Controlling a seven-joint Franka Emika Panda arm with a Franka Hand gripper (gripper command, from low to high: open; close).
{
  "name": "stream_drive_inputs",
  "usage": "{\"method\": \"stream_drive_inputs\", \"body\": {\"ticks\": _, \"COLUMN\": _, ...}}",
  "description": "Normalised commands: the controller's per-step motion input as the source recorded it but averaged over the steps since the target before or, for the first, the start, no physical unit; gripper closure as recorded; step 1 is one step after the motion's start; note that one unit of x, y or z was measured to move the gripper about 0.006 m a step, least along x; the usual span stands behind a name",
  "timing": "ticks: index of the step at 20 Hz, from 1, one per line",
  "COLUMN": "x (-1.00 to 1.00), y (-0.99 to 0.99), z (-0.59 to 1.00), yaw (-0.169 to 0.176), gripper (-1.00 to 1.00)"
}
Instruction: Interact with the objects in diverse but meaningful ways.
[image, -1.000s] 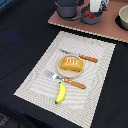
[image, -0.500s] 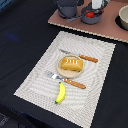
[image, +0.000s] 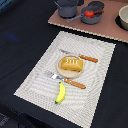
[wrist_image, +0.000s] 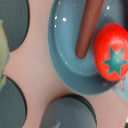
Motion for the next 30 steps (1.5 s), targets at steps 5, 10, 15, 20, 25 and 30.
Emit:
{"method": "stream_drive_inputs", "body": {"ticks": 5, "x": 0.39, "y": -0.83, "z": 0.08, "yaw": 0.006, "gripper": -1.0}}
{"method": "stream_drive_inputs", "body": {"ticks": 10, "x": 0.41, "y": -0.86, "z": 0.11, "yaw": 0.013, "gripper": -1.0}}
{"method": "stream_drive_inputs", "body": {"ticks": 15, "x": 0.37, "y": -0.89, "z": 0.09, "yaw": 0.006, "gripper": -1.0}}
{"method": "stream_drive_inputs", "body": {"ticks": 20, "x": 0.35, "y": -0.89, "z": 0.07, "yaw": 0.007, "gripper": -1.0}}
{"method": "stream_drive_inputs", "body": {"ticks": 25, "x": 0.33, "y": -0.88, "z": 0.03, "yaw": 0.009, "gripper": -1.0}}
{"method": "stream_drive_inputs", "body": {"ticks": 30, "x": 0.33, "y": -0.87, "z": 0.02, "yaw": 0.015, "gripper": -1.0}}
